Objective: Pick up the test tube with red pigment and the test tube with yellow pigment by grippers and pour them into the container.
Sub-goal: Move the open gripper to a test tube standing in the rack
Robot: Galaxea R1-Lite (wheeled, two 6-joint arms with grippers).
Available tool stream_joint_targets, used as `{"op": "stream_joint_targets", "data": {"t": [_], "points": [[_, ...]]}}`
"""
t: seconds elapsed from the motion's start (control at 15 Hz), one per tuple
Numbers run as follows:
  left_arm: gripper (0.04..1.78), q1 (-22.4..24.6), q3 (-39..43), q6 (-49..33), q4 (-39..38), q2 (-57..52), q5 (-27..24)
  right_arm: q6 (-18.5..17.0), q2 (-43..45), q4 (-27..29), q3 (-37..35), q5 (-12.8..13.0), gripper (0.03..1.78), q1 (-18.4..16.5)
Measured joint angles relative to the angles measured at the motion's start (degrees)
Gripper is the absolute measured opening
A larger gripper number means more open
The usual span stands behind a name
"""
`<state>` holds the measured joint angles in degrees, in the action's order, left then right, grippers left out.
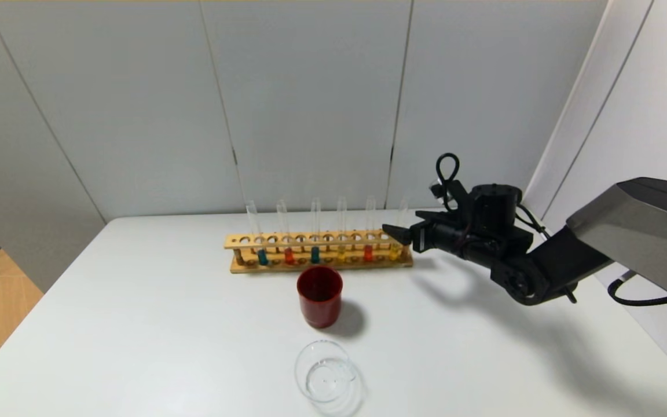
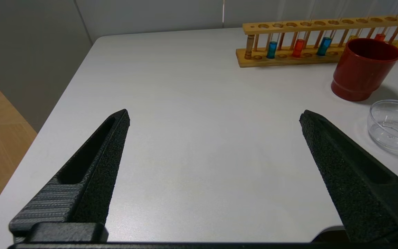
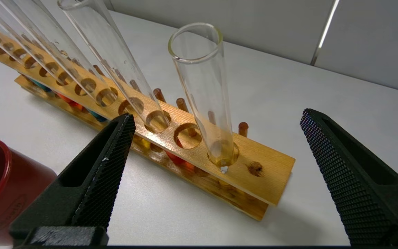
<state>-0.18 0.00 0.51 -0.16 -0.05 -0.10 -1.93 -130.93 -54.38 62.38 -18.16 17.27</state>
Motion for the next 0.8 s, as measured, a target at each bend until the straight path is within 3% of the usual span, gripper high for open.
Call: {"op": "stream_joint_targets", "data": {"t": [0.2, 0.4, 0.6, 0.8], "points": [[1.74, 0.0, 0.0, 0.0, 0.0, 0.0, 0.0, 0.0, -1.2, 0.0, 0.9, 0.1, 1.74, -0.1], [1.74, 0.0, 0.0, 0.0, 0.0, 0.0, 0.0, 0.0, -2.2, 0.3, 2.0, 0.3, 1.57, -0.2], [1.74, 0.0, 0.0, 0.0, 0.0, 0.0, 0.0, 0.0, -3.1, 1.2, 3.7, 0.4, 1.17, -0.2], [1.74, 0.0, 0.0, 0.0, 0.0, 0.0, 0.0, 0.0, -3.9, 3.4, 5.8, 0.5, 0.61, 0.3]]}}
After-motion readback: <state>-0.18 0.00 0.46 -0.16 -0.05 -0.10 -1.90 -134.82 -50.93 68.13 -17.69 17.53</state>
